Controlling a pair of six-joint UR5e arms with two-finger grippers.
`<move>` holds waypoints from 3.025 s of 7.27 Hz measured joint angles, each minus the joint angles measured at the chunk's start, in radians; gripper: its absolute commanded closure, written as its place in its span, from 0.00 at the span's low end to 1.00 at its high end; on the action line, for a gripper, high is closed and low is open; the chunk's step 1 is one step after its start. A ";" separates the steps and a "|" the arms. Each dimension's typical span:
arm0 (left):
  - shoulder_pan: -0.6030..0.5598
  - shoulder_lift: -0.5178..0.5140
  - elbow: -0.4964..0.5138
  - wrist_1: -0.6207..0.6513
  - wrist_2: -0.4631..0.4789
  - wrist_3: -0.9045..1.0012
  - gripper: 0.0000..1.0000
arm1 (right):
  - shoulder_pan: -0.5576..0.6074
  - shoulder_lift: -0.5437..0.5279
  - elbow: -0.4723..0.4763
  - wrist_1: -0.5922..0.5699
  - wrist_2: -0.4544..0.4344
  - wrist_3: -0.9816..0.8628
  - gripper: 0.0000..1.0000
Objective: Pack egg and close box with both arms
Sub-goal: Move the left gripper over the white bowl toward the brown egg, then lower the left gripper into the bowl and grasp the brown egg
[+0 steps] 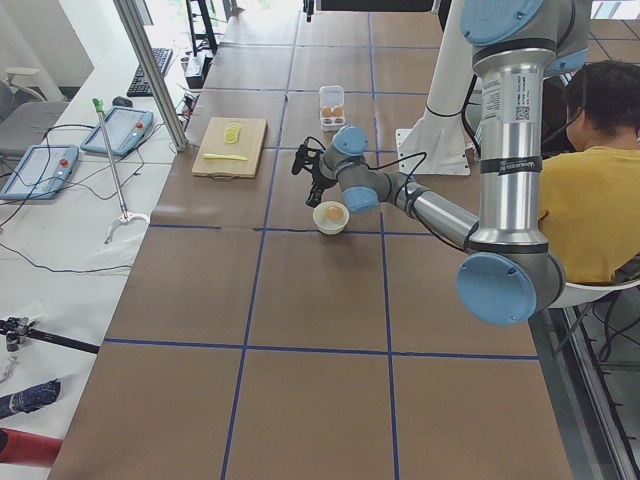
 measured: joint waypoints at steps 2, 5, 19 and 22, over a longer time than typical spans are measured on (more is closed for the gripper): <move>0.073 -0.022 0.046 0.026 0.088 -0.066 0.32 | 0.000 -0.001 -0.002 0.000 -0.002 0.000 0.00; 0.131 -0.043 0.092 0.026 0.109 -0.075 0.32 | 0.000 -0.002 -0.002 0.000 -0.003 -0.001 0.00; 0.185 -0.038 0.119 0.018 0.097 0.067 0.31 | 0.000 -0.003 -0.001 0.000 -0.005 0.000 0.00; 0.194 -0.043 0.134 0.017 0.097 0.067 0.38 | 0.000 -0.003 -0.001 0.000 -0.005 0.000 0.00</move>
